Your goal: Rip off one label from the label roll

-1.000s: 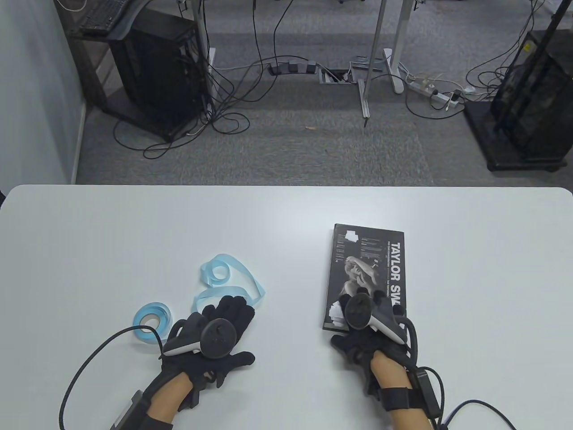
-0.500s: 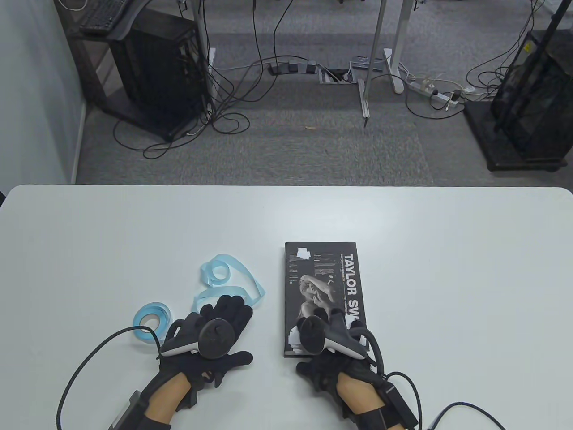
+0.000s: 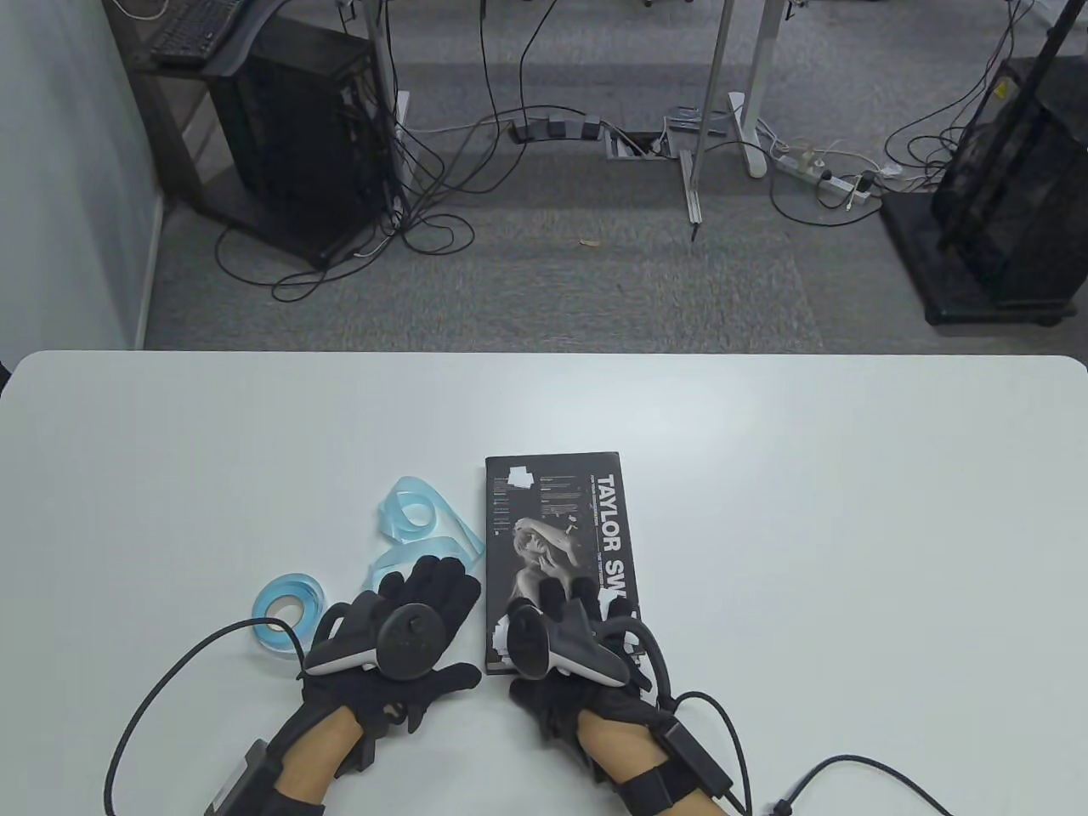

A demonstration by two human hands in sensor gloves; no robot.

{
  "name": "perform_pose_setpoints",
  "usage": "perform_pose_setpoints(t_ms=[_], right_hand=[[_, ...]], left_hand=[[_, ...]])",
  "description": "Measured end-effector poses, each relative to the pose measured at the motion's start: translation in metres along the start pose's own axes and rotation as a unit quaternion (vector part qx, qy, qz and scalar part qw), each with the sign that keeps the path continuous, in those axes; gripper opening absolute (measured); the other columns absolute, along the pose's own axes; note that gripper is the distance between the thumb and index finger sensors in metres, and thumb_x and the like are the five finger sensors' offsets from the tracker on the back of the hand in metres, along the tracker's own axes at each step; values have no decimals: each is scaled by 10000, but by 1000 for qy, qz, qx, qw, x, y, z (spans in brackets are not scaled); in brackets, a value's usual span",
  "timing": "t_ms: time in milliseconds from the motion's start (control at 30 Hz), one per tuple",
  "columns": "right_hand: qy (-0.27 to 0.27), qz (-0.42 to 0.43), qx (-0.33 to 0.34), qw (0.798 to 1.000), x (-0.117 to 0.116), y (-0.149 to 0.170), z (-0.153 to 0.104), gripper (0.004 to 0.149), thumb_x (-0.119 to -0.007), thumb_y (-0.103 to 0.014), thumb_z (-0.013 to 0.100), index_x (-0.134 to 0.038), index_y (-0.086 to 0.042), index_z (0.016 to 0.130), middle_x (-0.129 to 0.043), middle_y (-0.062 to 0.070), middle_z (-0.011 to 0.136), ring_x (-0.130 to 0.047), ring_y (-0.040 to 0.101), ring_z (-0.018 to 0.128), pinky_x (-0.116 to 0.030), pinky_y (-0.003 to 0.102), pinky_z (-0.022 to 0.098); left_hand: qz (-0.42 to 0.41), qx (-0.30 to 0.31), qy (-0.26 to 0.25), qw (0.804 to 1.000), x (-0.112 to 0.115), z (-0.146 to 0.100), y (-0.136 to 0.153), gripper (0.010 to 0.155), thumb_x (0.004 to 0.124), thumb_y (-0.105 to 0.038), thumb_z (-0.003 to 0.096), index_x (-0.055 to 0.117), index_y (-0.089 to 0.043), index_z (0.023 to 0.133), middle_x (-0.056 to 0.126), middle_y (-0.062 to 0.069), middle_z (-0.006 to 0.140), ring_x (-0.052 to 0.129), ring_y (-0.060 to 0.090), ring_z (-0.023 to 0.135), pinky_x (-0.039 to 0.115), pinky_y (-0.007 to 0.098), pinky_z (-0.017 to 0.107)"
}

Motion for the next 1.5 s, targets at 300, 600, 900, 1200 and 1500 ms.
perform_pose_setpoints(t_ms=[300, 600, 900, 1200, 1500], right_hand=[[-8, -5, 0, 1000, -4, -4, 3, 874, -693, -626, 438, -80, -349, 996, -34, 111, 1067, -114, 489, 1001, -225, 764, 654], [5, 114, 27, 993, 10, 30, -11, 864, -699, -603, 439, -105, -321, 998, -48, 90, 1078, -29, 447, 992, -128, 711, 656], [60, 183, -30, 981, 26, 110, -27, 865, -716, -592, 436, -122, -319, 1003, -11, 79, 1070, 47, 430, 972, -52, 704, 634], [83, 223, -86, 967, 27, 159, -33, 869, -722, -589, 434, -123, -323, 1003, 11, 71, 1066, 98, 414, 955, 36, 686, 591], [86, 246, -99, 961, 26, 173, -34, 866, -721, -588, 435, -131, -317, 1007, 2, 74, 1068, 89, 416, 957, 30, 687, 593]], left_hand=[[-2, -2, 7, 1000, 3, -3, 3, 936, 611, -644, 495, 12, -197, 1058, -45, 112, 1131, 12, 388, 1069, 125, 640, 693], [-6, -27, 9, 1000, 0, -9, 16, 935, 611, -642, 495, 11, -195, 1056, -47, 114, 1127, 10, 390, 1065, 125, 638, 692], [-1, -82, -10, 997, -12, -26, 40, 937, 615, -641, 495, 19, -191, 1061, -45, 116, 1128, 8, 391, 1064, 132, 636, 695], [4, -190, -12, 982, -24, -66, 84, 929, 630, -639, 495, 69, -186, 1081, -40, 118, 1131, -7, 396, 1055, 139, 632, 699], [-28, -253, -16, 967, -26, -101, 122, 930, 670, -646, 490, 200, -156, 1125, -76, 106, 1120, -77, 385, 1029, 126, 629, 697]])
Point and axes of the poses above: the tracker on the back of each hand, its own y axis roughly to the little-finger side, its own z axis roughly from the wrist to the fingertips, x = y × z, the point moved 2 cm from there along z, roughly from the wrist to the fingertips
